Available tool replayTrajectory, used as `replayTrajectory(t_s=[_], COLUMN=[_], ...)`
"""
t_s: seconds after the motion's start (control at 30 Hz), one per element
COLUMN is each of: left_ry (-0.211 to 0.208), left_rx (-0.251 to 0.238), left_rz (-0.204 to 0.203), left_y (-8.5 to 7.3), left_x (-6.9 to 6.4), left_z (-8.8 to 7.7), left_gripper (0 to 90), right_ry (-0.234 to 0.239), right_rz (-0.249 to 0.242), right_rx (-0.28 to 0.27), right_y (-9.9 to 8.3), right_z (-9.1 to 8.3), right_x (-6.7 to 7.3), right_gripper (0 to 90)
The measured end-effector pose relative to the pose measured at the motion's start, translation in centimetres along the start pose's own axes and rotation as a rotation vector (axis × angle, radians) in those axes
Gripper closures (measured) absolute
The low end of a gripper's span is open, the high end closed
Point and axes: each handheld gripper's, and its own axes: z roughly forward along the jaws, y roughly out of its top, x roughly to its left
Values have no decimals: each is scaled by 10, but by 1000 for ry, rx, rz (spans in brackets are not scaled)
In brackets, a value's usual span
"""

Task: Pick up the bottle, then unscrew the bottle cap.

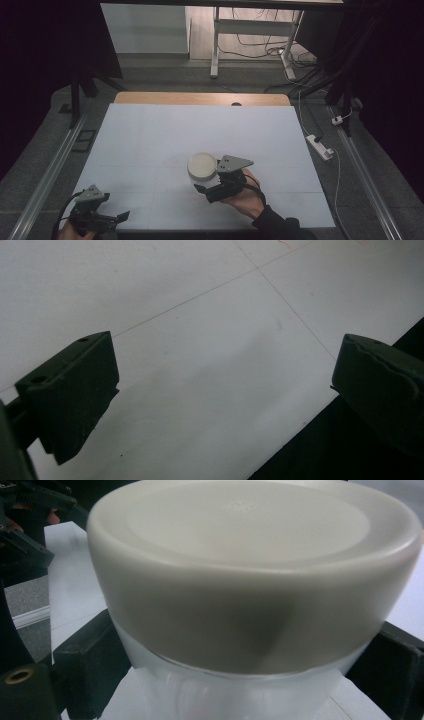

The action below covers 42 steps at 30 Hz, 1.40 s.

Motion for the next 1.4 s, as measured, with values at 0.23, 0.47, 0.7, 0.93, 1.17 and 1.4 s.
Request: replayTrajectory(t_s=[0.23,0.47,0.7,0.93,1.17,1.4], left_ry=[2,-1,-16,-119,-262,-375], left_rx=[0,1,-22,-96,-178,-143], left_rz=[-2,1,19,74,282,392], left_y=[0,0,5,30,95,154], left_x=[-1,0,-4,-12,-37,-67], left_z=[0,0,1,2,20,43], left_gripper=[0,0,0,10,14,15], right_ry=[-1,-4,-8,-1,-1,0], right_rz=[2,1,2,2,0,3], right_rx=[-2,-4,2,-3,-8,-9], right_y=[0,0,-1,0,0,-1], right_z=[-1,0,2,3,3,3], right_x=[1,1,0,1,2,2], right_gripper=[69,69,69,69,69,69])
